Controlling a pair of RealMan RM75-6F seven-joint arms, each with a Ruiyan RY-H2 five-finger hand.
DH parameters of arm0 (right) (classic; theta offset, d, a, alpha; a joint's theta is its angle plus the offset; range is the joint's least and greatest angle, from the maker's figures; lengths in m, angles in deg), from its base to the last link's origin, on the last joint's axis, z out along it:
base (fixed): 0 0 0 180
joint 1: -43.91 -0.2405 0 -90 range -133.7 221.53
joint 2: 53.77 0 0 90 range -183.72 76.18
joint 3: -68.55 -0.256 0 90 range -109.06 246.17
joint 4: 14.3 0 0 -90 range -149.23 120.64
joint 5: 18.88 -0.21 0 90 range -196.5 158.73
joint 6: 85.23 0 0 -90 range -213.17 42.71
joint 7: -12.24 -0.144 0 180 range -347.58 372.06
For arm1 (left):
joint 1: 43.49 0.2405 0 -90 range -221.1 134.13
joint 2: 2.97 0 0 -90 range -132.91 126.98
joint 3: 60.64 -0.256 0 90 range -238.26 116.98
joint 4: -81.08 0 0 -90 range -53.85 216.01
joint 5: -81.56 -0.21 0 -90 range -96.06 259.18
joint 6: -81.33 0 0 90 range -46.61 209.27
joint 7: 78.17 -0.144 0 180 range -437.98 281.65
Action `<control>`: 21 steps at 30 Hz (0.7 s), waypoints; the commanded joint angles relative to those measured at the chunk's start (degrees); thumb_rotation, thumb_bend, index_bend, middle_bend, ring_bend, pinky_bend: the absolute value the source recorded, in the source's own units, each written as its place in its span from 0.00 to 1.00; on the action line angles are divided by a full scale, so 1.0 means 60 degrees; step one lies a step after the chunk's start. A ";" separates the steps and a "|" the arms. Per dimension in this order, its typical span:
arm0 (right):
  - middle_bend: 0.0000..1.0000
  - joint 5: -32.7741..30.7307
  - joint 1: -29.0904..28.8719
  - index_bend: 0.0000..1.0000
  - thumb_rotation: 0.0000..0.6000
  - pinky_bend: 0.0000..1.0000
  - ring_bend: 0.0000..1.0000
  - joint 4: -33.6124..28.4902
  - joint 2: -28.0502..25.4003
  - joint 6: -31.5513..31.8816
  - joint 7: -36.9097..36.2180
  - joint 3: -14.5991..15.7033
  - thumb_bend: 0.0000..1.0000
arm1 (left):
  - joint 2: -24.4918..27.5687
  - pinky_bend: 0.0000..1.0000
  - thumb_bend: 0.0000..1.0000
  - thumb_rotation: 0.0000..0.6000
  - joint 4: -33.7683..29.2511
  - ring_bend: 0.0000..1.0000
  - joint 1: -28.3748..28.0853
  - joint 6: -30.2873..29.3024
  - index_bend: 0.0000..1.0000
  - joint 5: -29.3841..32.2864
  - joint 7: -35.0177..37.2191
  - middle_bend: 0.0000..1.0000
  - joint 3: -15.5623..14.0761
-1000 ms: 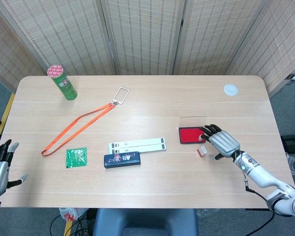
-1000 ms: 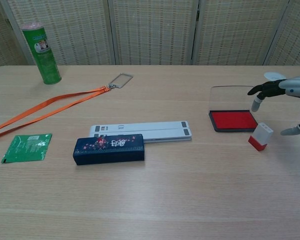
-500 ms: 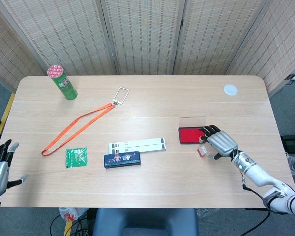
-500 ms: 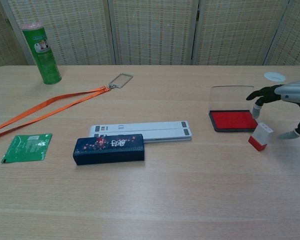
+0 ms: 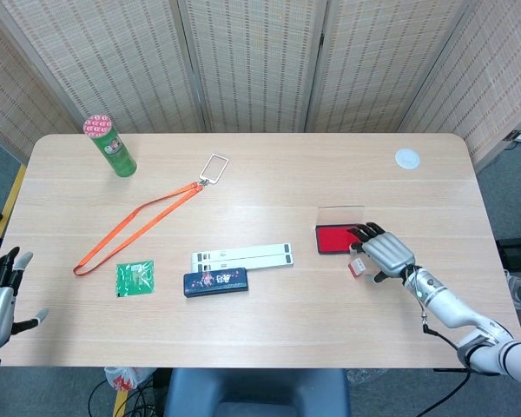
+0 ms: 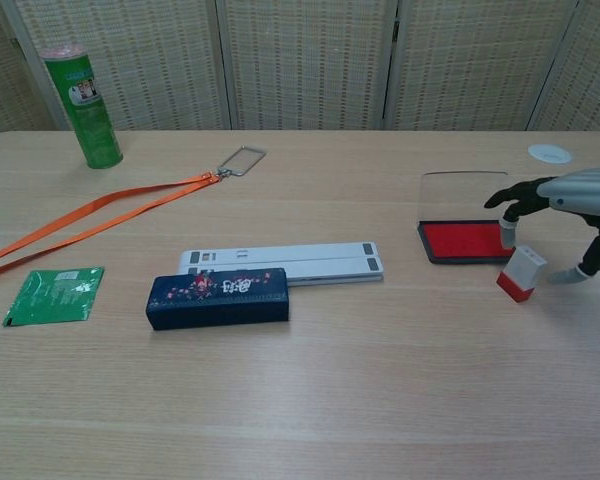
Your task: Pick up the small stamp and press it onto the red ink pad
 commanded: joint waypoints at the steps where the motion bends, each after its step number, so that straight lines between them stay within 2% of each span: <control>1: 0.06 -0.0032 -0.0023 0.36 1.00 0.03 0.00 0.0038 0.0045 -0.0014 0.0025 0.0000 0.22 | 0.0002 0.26 0.20 1.00 -0.0001 0.05 0.0003 -0.0002 0.06 -0.0010 0.0001 0.02 -0.0006; 17: 0.11 -0.0170 -0.0152 0.49 1.00 0.03 0.01 0.0506 0.0484 0.0049 0.0029 -0.0072 0.23 | 0.0078 0.26 0.20 1.00 -0.0052 0.05 0.0112 -0.0214 0.06 -0.0241 0.0108 0.02 -0.0082; 21: 0.16 -0.0208 -0.0141 0.53 1.00 0.03 0.04 0.0584 0.0540 0.0137 0.0154 -0.0102 0.23 | 0.0102 0.26 0.20 1.00 -0.0054 0.05 0.0139 -0.0253 0.05 -0.0271 0.0163 0.02 -0.0087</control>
